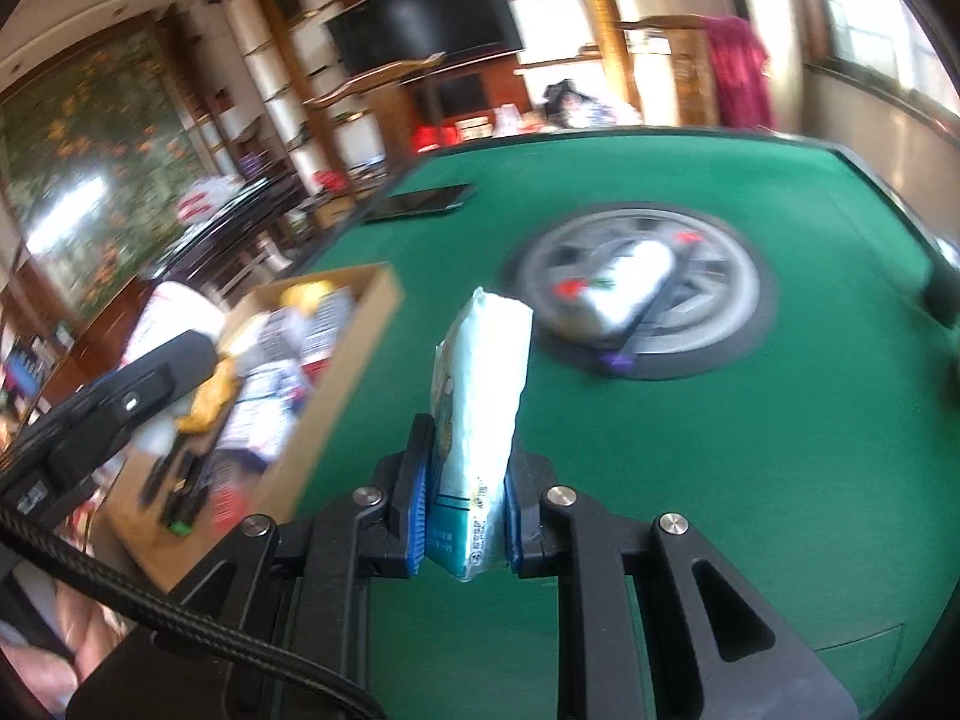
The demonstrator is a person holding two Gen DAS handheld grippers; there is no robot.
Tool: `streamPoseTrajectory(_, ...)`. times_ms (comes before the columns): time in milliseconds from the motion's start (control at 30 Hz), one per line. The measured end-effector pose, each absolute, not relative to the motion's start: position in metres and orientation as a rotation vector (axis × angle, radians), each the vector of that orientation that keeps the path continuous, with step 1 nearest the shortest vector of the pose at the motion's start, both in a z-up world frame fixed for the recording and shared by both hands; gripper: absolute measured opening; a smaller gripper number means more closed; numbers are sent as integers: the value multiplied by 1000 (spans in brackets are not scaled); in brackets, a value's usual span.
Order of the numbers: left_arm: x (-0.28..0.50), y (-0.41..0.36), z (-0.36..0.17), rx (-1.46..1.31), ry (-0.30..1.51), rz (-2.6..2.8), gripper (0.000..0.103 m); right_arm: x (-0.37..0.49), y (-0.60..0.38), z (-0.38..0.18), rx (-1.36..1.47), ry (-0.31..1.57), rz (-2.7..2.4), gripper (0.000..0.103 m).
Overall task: Organize objects
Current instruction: 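Carry the pill bottle and tissue pack over the cardboard box with both grippers, then lower the pill bottle and tissue pack into the box and open both grippers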
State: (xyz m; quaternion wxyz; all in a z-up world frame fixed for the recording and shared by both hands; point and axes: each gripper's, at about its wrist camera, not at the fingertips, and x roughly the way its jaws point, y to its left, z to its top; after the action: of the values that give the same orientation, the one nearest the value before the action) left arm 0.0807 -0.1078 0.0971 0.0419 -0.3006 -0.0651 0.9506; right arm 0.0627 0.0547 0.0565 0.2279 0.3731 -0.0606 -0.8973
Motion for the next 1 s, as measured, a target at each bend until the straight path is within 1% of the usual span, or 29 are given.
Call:
streamPoseTrajectory(267,100,-185,82,-979,-304,3012,31,81,-21,53,1013,-47,-2292,17)
streamPoseTrajectory(467,102,-224,59,-1060,-368,3059,31,88,-64,41,1035,33,-2201,17)
streamPoseTrajectory(667,102,-241,39,-1123,-402,3063,31,90,-87,27,1066,73,-2145,17)
streamPoseTrajectory(1000,100,-251,23,-1180,-429,3056,31,91,-105,12,1101,97,-2113,17)
